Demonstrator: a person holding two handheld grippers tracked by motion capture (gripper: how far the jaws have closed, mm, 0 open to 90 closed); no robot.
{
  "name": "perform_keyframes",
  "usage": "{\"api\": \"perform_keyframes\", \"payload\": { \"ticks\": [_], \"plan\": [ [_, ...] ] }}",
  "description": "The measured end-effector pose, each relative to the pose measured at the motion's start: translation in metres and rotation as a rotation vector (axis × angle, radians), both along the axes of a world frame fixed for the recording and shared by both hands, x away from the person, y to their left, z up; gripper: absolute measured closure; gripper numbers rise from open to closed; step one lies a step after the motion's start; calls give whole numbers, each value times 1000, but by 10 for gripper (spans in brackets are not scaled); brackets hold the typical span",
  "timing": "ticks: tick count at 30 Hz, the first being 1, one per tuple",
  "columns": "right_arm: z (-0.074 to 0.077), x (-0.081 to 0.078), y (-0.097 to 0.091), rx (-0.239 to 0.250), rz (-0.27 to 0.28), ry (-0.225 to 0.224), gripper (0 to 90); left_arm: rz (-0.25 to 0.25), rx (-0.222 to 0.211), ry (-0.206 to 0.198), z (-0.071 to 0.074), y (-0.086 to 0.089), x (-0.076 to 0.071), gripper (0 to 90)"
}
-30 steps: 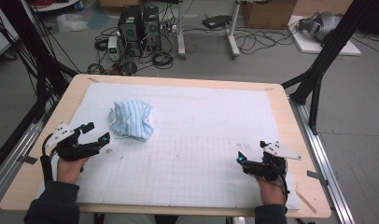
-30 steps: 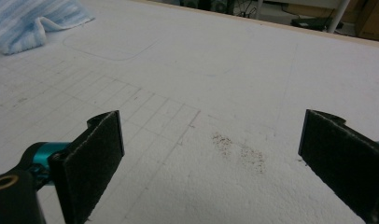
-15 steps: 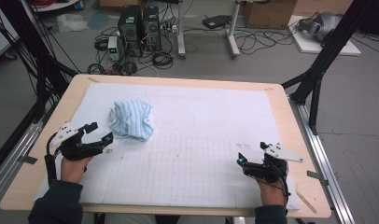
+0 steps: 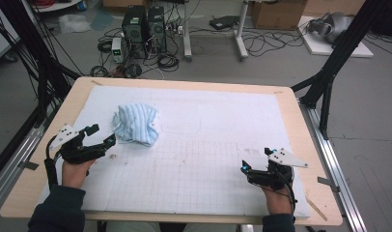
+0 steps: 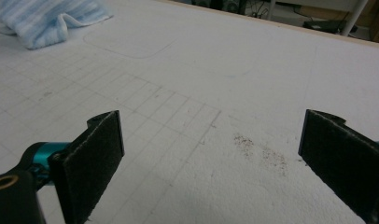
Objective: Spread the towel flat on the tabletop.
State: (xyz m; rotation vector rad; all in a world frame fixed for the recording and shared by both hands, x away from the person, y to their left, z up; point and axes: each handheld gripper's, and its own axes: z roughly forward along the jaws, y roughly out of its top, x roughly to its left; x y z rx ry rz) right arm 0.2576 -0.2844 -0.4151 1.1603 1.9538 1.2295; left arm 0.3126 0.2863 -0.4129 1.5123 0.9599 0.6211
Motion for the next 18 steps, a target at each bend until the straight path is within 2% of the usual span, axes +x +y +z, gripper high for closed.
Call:
{"api": "perform_keyframes", "payload": {
  "ticks": [4,6,9,11,15,18],
  "plan": [
    [0,-1,-2,7,-4,1,57,5,-27,-2,10,-2,8,166],
    [-2,0,-3,10,-5,6,57,-7,-55,13,13,-4,13,166],
    [-3,2,-3,10,-3,13,57,-27,-51,25,17,-14,23,167],
    [-3,2,-2,11,2,14,57,-54,-27,45,20,-23,30,171],
    [-3,3,-1,10,4,19,57,-103,47,91,21,-39,45,174],
    [-3,3,1,6,12,17,58,-77,114,142,16,-48,56,174]
  ]
}}
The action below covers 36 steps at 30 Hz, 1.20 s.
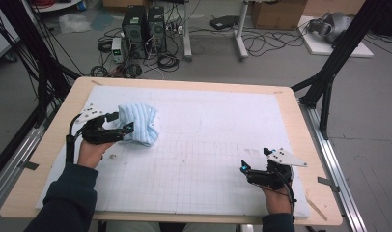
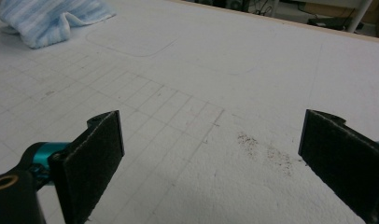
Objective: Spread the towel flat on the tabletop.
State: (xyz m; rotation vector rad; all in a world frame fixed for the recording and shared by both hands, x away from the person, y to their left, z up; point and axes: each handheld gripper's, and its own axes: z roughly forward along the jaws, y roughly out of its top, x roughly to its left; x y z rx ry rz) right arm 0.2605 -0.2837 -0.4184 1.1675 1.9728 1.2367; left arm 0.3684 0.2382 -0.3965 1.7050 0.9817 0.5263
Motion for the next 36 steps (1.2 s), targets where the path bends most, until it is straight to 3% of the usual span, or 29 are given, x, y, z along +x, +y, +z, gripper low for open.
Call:
{"api": "perform_keyframes", "payload": {
  "ticks": [4,6,11,14,17,18,21,30,36],
  "plan": [
    [0,0,0,-5,1,-3,57,110,103,63,-12,-8,11,168],
    [0,0,0,-4,2,-3,58,117,131,85,-18,-12,15,168],
    [0,0,0,3,-3,0,57,65,177,136,-34,-22,22,177],
    [0,0,1,1,3,4,57,29,182,154,-40,-25,25,354],
    [0,0,1,5,0,9,57,-13,196,128,-38,-29,21,646],
    [0,0,1,2,1,4,57,-25,196,115,-36,-30,19,718],
    [-1,0,0,3,-2,4,57,-58,171,92,-28,-32,13,763],
    [0,-1,0,8,-4,8,58,-178,42,32,1,-51,-12,772],
    [0,-1,0,13,-4,9,58,-253,10,2,20,-69,-22,773]
  ]
}}
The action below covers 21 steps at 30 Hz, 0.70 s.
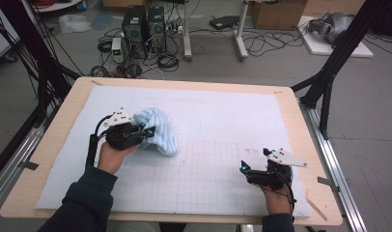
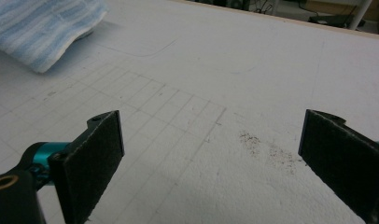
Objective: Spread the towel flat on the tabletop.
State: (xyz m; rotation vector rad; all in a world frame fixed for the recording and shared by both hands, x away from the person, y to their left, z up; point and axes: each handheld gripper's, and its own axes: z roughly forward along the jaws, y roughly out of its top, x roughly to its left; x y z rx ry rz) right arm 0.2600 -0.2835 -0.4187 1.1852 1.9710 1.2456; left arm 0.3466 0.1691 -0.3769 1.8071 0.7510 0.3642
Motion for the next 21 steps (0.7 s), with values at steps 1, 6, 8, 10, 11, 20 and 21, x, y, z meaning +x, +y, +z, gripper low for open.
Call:
{"api": "perform_keyframes", "payload": {
  "ticks": [1,6,8,10,11,20,21],
  "plan": [
    [0,0,0,0,0,0,58,-11,-5,-5,3,-3,-1,773],
    [0,0,-1,-1,2,-4,57,-76,5,-18,14,-23,-4,773],
    [0,0,-1,-1,1,-4,58,-99,11,-23,17,-31,-4,773],
    [0,0,-1,-2,3,-7,57,-107,16,-28,20,-37,-2,773],
    [0,0,0,1,3,-3,57,-107,16,-28,20,-37,-2,773],
    [-1,2,2,6,14,-6,58,-36,-9,-8,29,-41,45,776],
    [-1,2,2,6,14,-4,57,-19,-19,-10,29,-39,50,776]
  ]
}}
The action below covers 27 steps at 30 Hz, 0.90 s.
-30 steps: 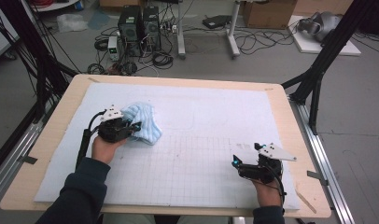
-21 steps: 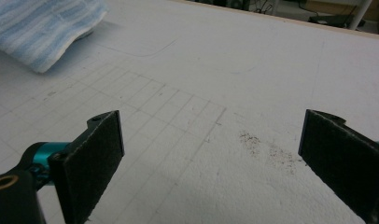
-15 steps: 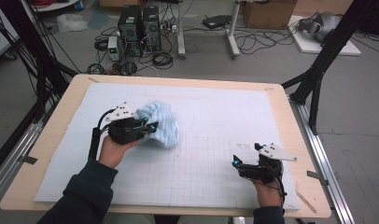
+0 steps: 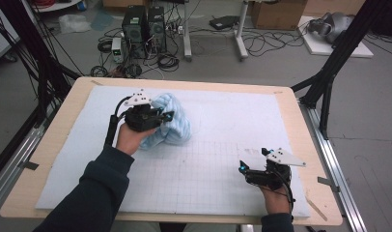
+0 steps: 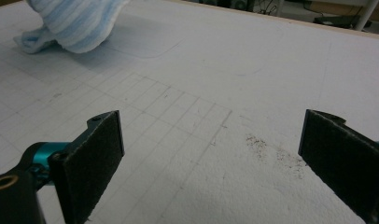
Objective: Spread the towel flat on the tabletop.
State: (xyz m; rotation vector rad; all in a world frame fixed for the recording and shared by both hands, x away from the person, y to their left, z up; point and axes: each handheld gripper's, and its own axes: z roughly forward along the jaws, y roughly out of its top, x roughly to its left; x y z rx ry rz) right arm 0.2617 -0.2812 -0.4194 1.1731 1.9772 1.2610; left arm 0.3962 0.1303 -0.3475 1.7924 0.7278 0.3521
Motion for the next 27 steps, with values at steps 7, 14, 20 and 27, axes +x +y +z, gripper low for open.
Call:
{"api": "perform_keyframes", "payload": {
  "ticks": [7,14,20,27],
  "plan": [
    [-1,0,0,5,0,2,58,104,-11,27,-5,14,28,776],
    [-1,0,0,0,-6,-3,57,223,2,51,-21,32,52,775],
    [-1,1,0,1,0,3,57,290,28,73,-39,43,68,774],
    [-3,2,0,0,4,4,58,319,37,94,-55,49,77,748]
  ]
}}
